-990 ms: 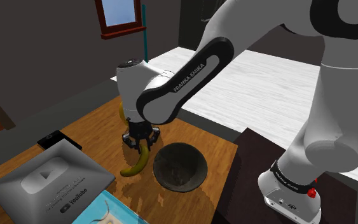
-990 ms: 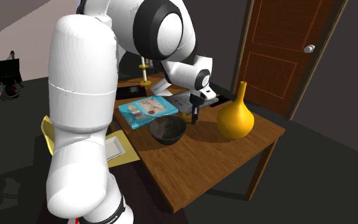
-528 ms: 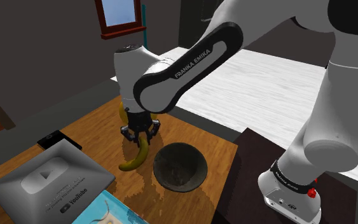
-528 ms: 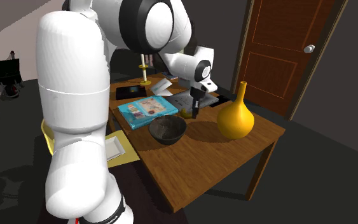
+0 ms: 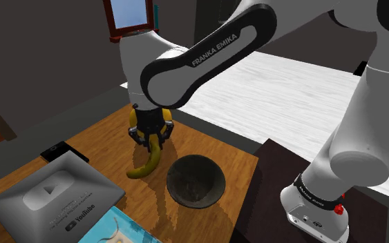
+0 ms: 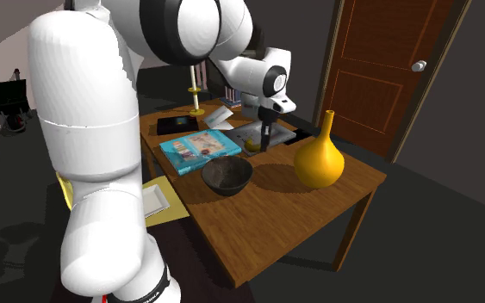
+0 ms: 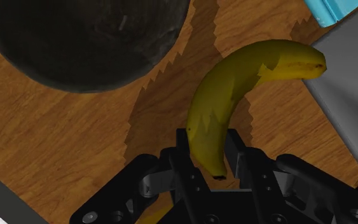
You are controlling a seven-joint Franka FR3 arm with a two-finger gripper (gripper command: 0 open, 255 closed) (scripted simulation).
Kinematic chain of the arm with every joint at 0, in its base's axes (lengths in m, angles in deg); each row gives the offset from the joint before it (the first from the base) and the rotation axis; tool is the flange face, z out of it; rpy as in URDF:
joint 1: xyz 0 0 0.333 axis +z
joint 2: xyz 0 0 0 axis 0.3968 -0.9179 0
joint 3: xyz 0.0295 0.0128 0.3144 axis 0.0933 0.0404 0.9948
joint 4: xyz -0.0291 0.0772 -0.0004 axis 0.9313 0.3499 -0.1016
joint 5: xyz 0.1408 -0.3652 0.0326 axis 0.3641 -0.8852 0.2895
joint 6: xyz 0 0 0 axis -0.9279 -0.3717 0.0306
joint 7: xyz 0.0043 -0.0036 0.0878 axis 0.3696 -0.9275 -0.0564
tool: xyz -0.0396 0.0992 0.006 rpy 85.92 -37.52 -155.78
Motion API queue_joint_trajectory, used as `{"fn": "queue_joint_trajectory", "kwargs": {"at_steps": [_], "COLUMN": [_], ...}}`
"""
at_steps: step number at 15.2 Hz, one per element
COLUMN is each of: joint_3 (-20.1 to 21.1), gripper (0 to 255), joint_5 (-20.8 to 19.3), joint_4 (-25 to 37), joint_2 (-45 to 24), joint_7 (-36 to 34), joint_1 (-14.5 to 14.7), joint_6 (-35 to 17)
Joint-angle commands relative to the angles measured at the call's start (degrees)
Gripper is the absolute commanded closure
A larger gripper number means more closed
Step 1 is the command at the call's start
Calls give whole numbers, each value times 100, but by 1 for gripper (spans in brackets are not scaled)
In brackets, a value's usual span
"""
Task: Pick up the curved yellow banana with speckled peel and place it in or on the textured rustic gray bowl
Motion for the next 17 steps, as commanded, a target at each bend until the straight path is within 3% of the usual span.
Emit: {"fn": "queue_joint_trajectory", "kwargs": {"at_steps": [1,8,12,17], "joint_3": [15,46,62,-127], "gripper": [255,255,255,255], "joint_5": [70,234,883,1644], "joint_4": [50,272,-795,-1979], "joint_2": [105,361,1402,2714], "joint_7": [49,146,596,1164], "joint_1": [-25,-67,-189,-34], "joint_6": [141,580,403,424]}}
